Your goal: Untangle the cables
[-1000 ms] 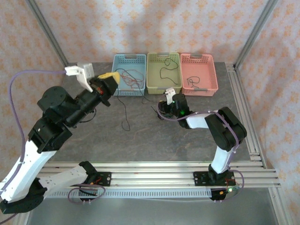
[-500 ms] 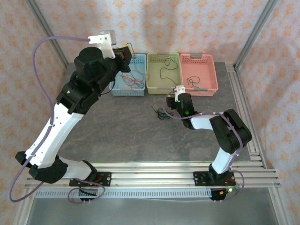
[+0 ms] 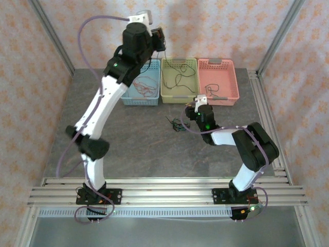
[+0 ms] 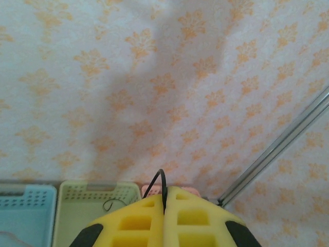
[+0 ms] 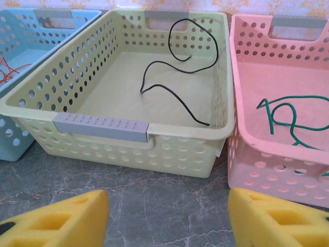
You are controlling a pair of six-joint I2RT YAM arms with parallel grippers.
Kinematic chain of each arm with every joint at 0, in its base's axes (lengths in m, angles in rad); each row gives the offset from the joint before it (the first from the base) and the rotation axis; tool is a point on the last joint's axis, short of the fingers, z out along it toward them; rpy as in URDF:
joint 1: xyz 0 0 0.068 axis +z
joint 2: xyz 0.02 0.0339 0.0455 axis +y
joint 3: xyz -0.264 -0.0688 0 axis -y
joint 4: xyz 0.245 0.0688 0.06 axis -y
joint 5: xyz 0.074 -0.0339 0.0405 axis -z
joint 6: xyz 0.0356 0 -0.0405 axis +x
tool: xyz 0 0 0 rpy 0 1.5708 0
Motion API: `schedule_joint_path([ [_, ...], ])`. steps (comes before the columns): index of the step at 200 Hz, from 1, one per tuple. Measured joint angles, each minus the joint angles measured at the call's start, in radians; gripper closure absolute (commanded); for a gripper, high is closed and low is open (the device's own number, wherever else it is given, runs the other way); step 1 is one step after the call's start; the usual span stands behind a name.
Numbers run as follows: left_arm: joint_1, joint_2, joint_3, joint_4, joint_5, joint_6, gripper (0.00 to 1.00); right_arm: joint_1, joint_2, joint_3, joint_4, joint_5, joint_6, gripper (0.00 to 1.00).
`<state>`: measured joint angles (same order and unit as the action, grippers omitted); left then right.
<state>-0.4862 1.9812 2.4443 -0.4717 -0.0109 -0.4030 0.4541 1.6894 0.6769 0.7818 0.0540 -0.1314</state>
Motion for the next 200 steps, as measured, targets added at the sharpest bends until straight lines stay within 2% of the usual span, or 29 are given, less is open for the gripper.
schedule_joint_path([
  [21, 0.006, 0.210, 0.248, -0.025, 0.035, 0.000, 1.00, 0.000, -0.006, 0.000, 0.005, 0.000, 0.000, 0.38],
  [35, 0.010, 0.307, 0.323, -0.022, 0.055, -0.004, 1.00, 0.000, -0.015, -0.003, 0.005, 0.001, 0.000, 0.38],
  [118, 0.018, 0.653, 0.336, 0.057, 0.077, -0.045, 1.00, 0.000, -0.030, -0.017, 0.027, 0.002, 0.000, 0.37],
  [121, 0.018, 0.663, 0.336, 0.057, 0.077, -0.045, 0.96, 0.000, -0.030, -0.017, 0.027, 0.002, 0.000, 0.37],
  [139, 0.022, 0.700, 0.322, 0.047, 0.079, -0.040, 0.46, 0.000, -0.030, -0.018, 0.027, 0.002, 0.000, 0.37],
  [155, 0.023, 0.705, 0.313, 0.010, 0.078, -0.026, 0.27, 0.000, -0.030, -0.018, 0.027, 0.000, 0.001, 0.37],
  [173, 0.023, 0.699, 0.313, -0.030, 0.079, 0.008, 0.18, 0.000, -0.030, -0.018, 0.027, -0.001, 0.001, 0.37],
  [200, 0.023, 0.657, 0.311, -0.133, 0.074, 0.063, 0.16, 0.000, -0.030, -0.018, 0.027, -0.001, 0.001, 0.37],
])
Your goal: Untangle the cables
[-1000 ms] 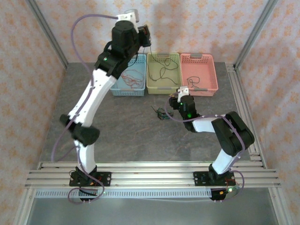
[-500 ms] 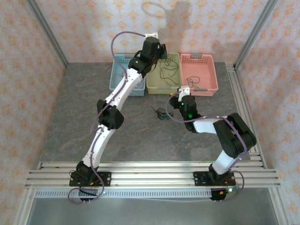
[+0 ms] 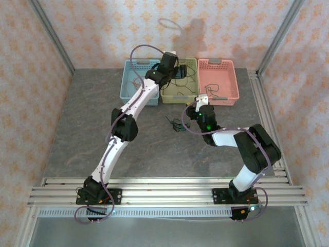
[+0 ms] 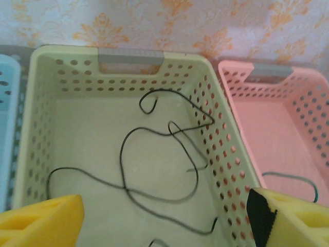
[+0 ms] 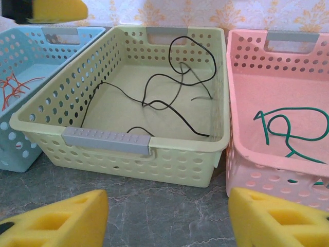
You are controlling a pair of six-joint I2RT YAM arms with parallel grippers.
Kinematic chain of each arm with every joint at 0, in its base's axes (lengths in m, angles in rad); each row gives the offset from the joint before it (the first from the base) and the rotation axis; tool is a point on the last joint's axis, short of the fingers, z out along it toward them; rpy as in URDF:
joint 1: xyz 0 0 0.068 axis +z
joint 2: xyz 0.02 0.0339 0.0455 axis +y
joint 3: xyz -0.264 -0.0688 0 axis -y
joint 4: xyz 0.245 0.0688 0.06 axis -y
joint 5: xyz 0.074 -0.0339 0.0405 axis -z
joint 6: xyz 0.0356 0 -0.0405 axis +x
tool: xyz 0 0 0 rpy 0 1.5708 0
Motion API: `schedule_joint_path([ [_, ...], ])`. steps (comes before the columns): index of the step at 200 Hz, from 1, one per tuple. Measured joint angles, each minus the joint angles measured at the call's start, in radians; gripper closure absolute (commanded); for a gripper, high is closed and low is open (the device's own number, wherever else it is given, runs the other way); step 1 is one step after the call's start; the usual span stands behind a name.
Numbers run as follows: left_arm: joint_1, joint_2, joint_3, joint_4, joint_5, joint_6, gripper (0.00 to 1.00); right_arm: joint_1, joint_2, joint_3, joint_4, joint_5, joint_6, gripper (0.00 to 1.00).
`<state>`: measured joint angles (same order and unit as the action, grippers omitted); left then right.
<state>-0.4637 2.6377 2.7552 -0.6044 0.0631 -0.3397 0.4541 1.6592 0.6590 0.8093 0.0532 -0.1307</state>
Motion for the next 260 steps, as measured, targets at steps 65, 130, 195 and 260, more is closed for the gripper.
schedule_joint_path([
  [65, -0.051, -0.615, -0.679, -0.003, -0.045, 0.117, 0.22, -0.004, 0.001, 0.015, -0.039, -0.083, 0.001, 0.38],
  [130, -0.027, -1.194, -1.592, 0.295, 0.057, -0.061, 0.22, 0.063, 0.081, 0.208, -0.301, -0.286, -0.031, 0.41],
  [195, -0.095, -0.943, -1.592, 0.314, 0.103, -0.284, 0.27, 0.019, 0.059, 0.178, -0.360, -0.135, -0.002, 0.41],
  [260, -0.134, -0.692, -1.335, 0.306, 0.090, -0.374, 0.50, 0.001, 0.037, 0.156, -0.333, -0.090, 0.030, 0.40],
])
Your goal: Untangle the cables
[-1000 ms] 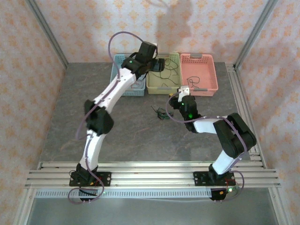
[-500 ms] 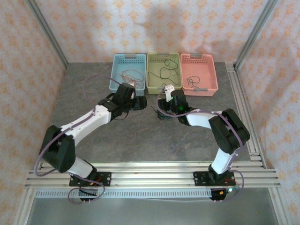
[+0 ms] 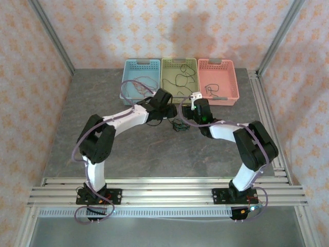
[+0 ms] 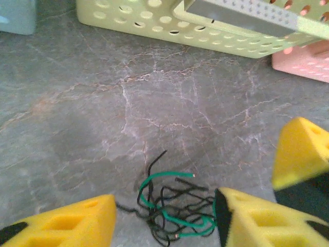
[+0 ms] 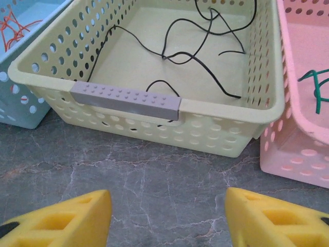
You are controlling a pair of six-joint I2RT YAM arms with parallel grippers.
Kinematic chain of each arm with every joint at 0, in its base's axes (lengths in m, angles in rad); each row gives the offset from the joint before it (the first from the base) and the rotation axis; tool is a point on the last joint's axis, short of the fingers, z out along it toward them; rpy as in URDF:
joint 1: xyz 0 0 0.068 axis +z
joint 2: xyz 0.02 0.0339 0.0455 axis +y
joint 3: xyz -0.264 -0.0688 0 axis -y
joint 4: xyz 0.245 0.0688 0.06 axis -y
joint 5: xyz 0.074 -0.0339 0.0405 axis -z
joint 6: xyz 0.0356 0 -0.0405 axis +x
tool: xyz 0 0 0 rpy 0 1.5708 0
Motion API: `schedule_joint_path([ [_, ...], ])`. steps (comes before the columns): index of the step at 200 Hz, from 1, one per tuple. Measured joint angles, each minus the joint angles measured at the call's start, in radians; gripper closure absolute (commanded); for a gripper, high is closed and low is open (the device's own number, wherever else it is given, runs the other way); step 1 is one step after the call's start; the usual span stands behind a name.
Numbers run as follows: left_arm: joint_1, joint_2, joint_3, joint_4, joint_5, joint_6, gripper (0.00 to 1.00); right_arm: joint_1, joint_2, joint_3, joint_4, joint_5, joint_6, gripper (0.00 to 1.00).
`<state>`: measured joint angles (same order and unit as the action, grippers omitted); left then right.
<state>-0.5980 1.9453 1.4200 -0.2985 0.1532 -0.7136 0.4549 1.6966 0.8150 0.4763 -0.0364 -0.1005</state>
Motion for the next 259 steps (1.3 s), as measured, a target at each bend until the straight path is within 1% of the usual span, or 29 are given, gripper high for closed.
schedule_joint_path([
  [53, -0.004, 0.154, 0.086, -0.080, -0.039, 0.001, 0.50, -0.005, -0.006, -0.011, 0.029, 0.008, 0.021, 0.40],
  [86, -0.005, 0.164, 0.091, -0.087, -0.040, 0.005, 0.50, -0.006, -0.006, -0.011, 0.034, 0.008, 0.023, 0.40],
  [102, -0.005, 0.157, 0.087, -0.087, -0.042, 0.008, 0.46, -0.007, -0.006, -0.011, 0.036, 0.008, 0.023, 0.40],
  [114, -0.005, 0.131, 0.061, -0.081, -0.053, 0.013, 0.40, -0.007, -0.006, -0.011, 0.037, 0.008, 0.026, 0.40],
  [134, -0.003, 0.038, -0.027, -0.075, -0.074, 0.021, 0.33, -0.007, -0.006, -0.011, 0.037, 0.007, 0.030, 0.40],
  [162, 0.014, -0.136, -0.153, -0.064, -0.076, 0.022, 0.33, -0.007, -0.006, -0.011, 0.037, 0.006, 0.037, 0.39],
  [183, 0.040, -0.190, -0.198, 0.000, -0.033, -0.001, 0.33, -0.007, -0.006, -0.011, 0.038, 0.006, 0.037, 0.39],
  [202, 0.049, -0.154, -0.203, 0.047, 0.018, -0.023, 0.33, -0.007, -0.006, -0.011, 0.037, 0.003, 0.038, 0.39],
  [232, 0.046, -0.030, -0.182, 0.073, 0.071, -0.046, 0.34, -0.007, -0.006, -0.011, 0.037, 0.003, 0.038, 0.39],
  [247, 0.046, 0.024, -0.158, 0.071, 0.082, -0.053, 0.37, -0.007, -0.006, -0.011, 0.037, 0.003, 0.038, 0.39],
  [259, 0.048, 0.037, -0.137, 0.052, 0.089, -0.062, 0.41, -0.007, -0.006, -0.011, 0.037, 0.001, 0.040, 0.39],
])
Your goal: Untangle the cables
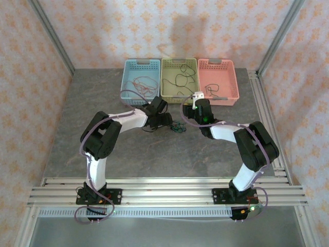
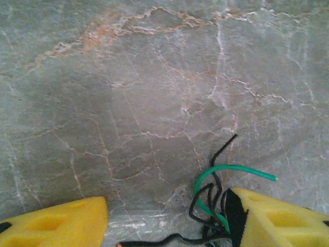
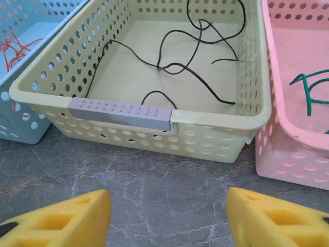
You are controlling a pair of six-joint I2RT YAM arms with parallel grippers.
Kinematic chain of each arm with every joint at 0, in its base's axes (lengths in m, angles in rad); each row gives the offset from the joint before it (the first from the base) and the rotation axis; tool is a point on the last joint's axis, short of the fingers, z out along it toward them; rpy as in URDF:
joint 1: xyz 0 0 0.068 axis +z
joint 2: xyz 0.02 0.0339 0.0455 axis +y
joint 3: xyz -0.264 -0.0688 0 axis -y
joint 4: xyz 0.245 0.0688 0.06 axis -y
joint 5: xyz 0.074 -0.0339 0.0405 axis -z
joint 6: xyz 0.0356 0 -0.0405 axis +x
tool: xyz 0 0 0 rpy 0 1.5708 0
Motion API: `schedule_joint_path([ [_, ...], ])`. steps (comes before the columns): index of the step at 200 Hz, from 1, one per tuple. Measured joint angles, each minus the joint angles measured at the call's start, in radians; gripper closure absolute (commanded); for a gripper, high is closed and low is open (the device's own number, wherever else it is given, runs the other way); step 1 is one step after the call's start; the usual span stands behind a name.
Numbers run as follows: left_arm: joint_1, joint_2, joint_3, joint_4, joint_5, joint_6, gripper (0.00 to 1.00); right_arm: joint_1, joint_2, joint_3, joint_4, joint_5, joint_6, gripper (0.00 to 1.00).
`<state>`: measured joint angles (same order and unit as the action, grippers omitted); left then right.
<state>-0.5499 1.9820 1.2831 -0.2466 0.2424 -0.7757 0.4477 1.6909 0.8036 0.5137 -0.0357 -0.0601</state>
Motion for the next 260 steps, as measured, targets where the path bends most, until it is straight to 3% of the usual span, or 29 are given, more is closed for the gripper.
schedule_joint_path([
  [13, 0.002, 0.002, 0.014, 0.014, 0.015, -0.012, 0.51, 0.000, 0.000, 0.000, 0.000, -0.003, 0.001, 0.39],
  [53, 0.002, 0.002, 0.015, 0.042, 0.040, -0.018, 1.00, 0.000, 0.000, 0.000, 0.000, -0.009, 0.002, 0.39],
  [91, 0.002, 0.003, 0.046, 0.032, 0.053, 0.026, 1.00, 0.000, 0.000, 0.000, 0.001, -0.009, 0.004, 0.39],
  [117, 0.002, -0.027, 0.056, 0.011, 0.053, 0.132, 1.00, 0.000, 0.000, 0.000, 0.003, -0.009, 0.004, 0.39],
  [166, 0.007, -0.336, -0.073, 0.074, 0.053, 0.413, 1.00, 0.000, -0.042, -0.106, 0.138, -0.063, 0.004, 0.34],
  [190, 0.045, -0.456, -0.175, 0.152, 0.074, 0.506, 1.00, 0.000, -0.050, -0.165, 0.270, -0.179, 0.008, 0.34],
  [220, 0.121, -0.489, -0.303, 0.232, 0.117, 0.561, 1.00, 0.001, -0.044, -0.203, 0.453, -0.360, 0.009, 0.35],
  [260, 0.119, -0.503, -0.432, 0.299, 0.117, 0.576, 1.00, 0.003, -0.002, -0.208, 0.605, -0.555, 0.027, 0.35],
])
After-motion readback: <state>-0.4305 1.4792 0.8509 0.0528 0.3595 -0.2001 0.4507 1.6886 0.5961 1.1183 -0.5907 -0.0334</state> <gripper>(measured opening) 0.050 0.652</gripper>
